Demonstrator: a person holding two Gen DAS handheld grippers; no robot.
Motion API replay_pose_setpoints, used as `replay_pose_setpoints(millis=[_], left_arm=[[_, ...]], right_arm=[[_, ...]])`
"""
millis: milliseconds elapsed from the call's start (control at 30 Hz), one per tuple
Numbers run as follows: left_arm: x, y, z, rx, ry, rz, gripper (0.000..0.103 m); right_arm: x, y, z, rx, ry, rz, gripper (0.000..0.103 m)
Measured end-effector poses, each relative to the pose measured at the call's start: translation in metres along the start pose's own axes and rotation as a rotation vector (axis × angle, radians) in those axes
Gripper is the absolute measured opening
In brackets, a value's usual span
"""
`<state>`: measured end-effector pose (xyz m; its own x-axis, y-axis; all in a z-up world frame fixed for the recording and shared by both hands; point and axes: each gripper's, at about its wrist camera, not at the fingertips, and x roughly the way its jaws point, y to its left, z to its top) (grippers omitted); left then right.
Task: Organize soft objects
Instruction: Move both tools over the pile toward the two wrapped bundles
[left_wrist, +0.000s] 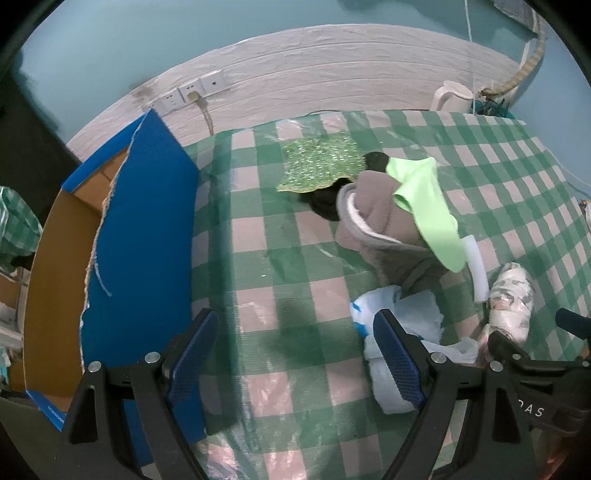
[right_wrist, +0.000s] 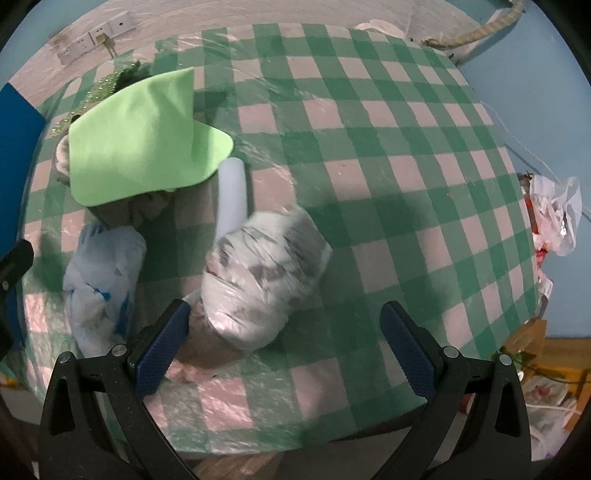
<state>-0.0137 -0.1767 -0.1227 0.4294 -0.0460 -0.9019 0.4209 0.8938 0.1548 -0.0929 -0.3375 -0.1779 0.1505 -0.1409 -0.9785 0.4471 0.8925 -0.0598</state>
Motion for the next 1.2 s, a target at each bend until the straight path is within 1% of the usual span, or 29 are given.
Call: replay_pose_setpoints(millis=[100, 267, 433, 600, 933, 1067, 1200], left_arm=[[0.002, -0.006, 0.000, 0.003, 0.011, -0.028, 0.088], [0.005, -0.019, -0.003, 0.009, 0.043, -0.098, 0.088], [0.010, -0.038, -0.008, 0.075, 0.044, -0.064, 0.088], [0.016, -0.045, -0.009, 0.082, 0.053, -0.072, 0.088], [0.018, -0.048, -0.009, 0.035, 0.087, -0.165, 0.088], [0.013, -0.044, -0.006, 0.005, 0.084, -0.192, 0.088], [0.010, -0.040, -0.004, -0.035, 0.083, -0.236, 0.088]], right_arm=[[0.001, -0.007, -0.005, 0.005, 0.000, -0.003, 0.101], [-0.007, -0.016, -0.009, 0.017, -0.014, 0.001, 0.101], [-0.009, -0.027, -0.007, 0.023, -0.019, -0.007, 0.101], [-0.006, -0.036, -0.004, 0.043, -0.017, -0.015, 0.101], [-0.011, -0.055, 0.008, 0.067, -0.041, 0.007, 0.101], [-0.020, -0.058, 0.011, 0.085, -0.079, 0.009, 0.101], [-0.025, -0.060, 0.015, 0.093, -0.101, 0.019, 0.101]])
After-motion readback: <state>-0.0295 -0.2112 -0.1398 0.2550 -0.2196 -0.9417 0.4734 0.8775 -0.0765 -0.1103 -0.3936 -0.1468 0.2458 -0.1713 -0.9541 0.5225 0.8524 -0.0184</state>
